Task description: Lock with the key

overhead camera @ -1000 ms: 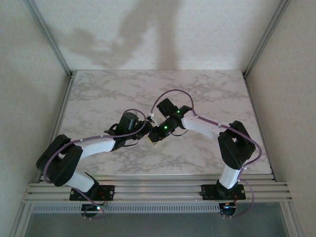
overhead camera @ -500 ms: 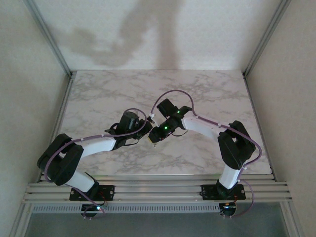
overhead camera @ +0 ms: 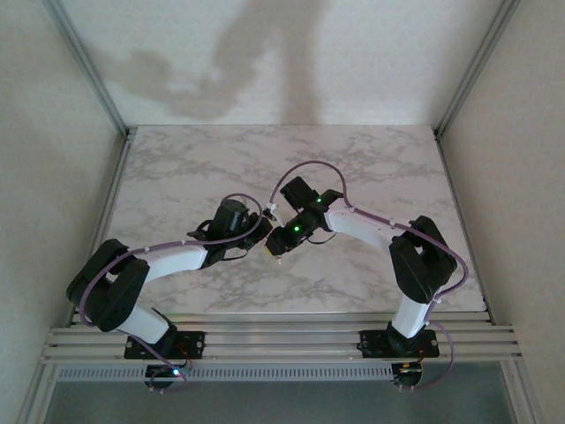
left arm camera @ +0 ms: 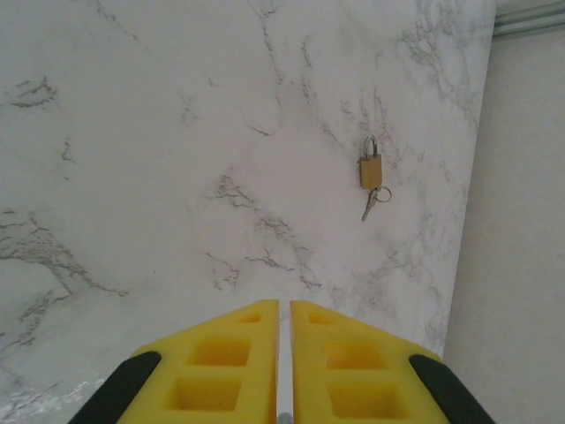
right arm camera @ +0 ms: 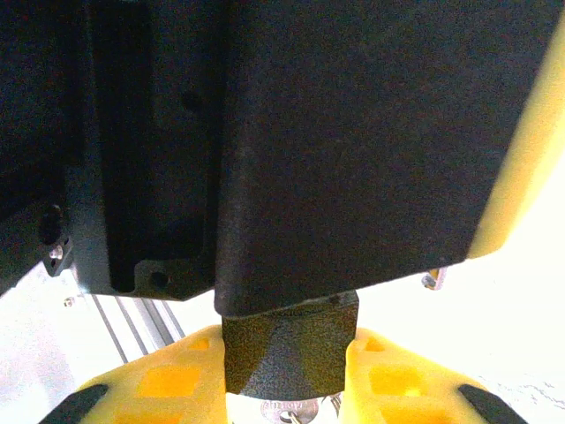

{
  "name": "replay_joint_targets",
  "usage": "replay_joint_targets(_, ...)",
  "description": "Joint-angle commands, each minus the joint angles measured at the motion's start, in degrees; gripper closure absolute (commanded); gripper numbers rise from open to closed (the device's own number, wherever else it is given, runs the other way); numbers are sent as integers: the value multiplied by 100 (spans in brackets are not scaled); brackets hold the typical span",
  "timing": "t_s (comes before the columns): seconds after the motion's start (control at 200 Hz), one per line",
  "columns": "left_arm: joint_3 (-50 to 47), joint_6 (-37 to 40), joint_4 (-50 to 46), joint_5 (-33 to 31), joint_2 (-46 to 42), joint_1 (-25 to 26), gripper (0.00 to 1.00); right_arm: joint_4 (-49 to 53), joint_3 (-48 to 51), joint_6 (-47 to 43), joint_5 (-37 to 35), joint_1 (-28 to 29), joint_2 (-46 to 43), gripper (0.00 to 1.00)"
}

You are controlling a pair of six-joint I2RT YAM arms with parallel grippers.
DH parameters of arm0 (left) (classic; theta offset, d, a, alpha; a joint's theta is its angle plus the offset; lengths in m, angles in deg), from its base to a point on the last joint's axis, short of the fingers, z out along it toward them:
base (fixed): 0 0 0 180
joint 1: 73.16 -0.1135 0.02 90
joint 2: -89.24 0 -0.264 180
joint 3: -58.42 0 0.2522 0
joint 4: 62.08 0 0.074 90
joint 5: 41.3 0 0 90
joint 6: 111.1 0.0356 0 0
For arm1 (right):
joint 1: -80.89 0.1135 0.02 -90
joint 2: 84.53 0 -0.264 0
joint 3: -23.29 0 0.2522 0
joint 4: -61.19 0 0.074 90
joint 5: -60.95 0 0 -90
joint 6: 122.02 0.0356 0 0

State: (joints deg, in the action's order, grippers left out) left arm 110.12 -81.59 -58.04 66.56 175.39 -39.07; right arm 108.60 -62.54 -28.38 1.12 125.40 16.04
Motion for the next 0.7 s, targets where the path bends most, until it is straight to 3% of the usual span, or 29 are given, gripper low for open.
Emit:
replay_joint_targets(0.0, 135, -77, 121, 173, 56, 78, 90, -90, 24, -64, 133, 57, -170, 77)
replay_joint_targets(0.696, 109, -94, 135, 252, -33, 169, 100, -191, 68, 23, -131, 57, -275, 80)
